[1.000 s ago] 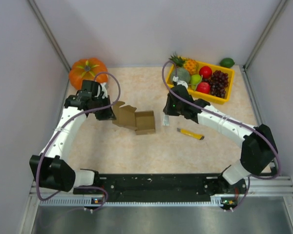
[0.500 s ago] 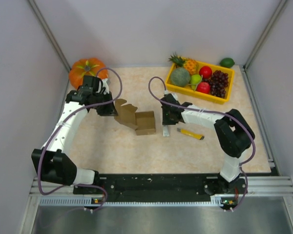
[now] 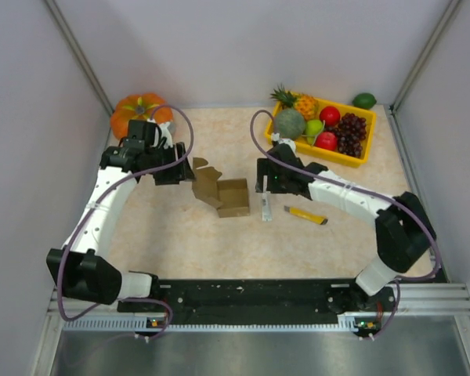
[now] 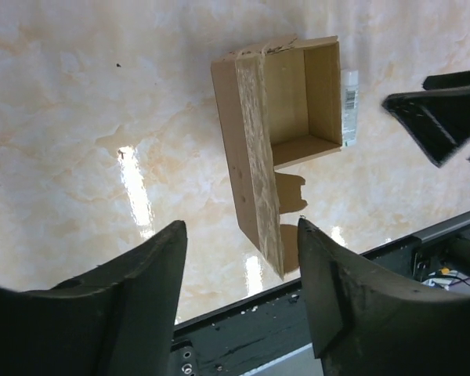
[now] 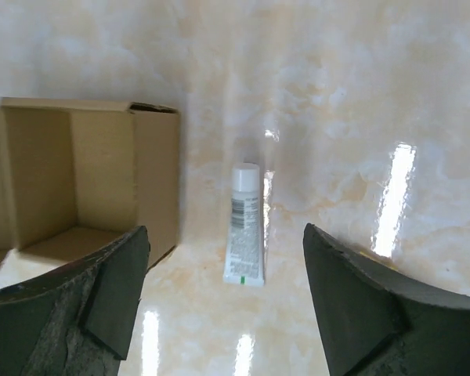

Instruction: Unpack the express box

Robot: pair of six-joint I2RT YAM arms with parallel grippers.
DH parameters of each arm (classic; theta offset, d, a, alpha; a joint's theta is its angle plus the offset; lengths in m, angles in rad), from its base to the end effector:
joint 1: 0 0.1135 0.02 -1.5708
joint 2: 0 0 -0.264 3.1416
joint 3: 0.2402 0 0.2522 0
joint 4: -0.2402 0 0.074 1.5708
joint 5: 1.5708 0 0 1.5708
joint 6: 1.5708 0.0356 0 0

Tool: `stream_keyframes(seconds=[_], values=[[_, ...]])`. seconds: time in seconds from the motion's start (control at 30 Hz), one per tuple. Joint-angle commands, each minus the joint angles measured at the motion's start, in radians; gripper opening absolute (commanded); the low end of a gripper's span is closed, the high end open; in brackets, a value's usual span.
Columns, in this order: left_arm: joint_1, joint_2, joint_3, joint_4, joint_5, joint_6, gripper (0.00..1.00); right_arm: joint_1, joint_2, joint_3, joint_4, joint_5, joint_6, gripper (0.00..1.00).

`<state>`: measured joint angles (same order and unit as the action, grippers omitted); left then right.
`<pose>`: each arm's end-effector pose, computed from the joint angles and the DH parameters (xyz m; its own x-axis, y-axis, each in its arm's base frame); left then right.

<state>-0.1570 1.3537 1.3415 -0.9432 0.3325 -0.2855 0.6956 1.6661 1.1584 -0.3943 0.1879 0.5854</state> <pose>0.2658 -0.0538 0.3404 -0.8679 -0.1321 -0.4789 0.0933 0.9035 -0.4183 0.2775 0.2230 0.2241 -0.8007 0.0387 -0.5978 -0.1178 0.9683 0.2204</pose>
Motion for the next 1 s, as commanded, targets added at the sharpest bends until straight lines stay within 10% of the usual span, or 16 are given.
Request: stream_keyframes(seconds=[0.0, 0.57, 0.97], values=[[-0.001, -0.129, 0.022, 0.043, -0.015, -0.001, 0.66, -0.005, -0.189, 0.023, -0.049, 0.041, -0.027, 0.78], [-0.001, -0.839, -0.143, 0.037, -0.187, -0.136, 0.79, -0.021, -0.902, 0.15, -0.388, 0.148, -0.225, 0.79], [-0.003, -0.863, 0.079, -0.219, -0.22, -0.164, 0.99, -0.022, -0.941, 0.452, -0.61, 0.14, -0.309, 0.81]])
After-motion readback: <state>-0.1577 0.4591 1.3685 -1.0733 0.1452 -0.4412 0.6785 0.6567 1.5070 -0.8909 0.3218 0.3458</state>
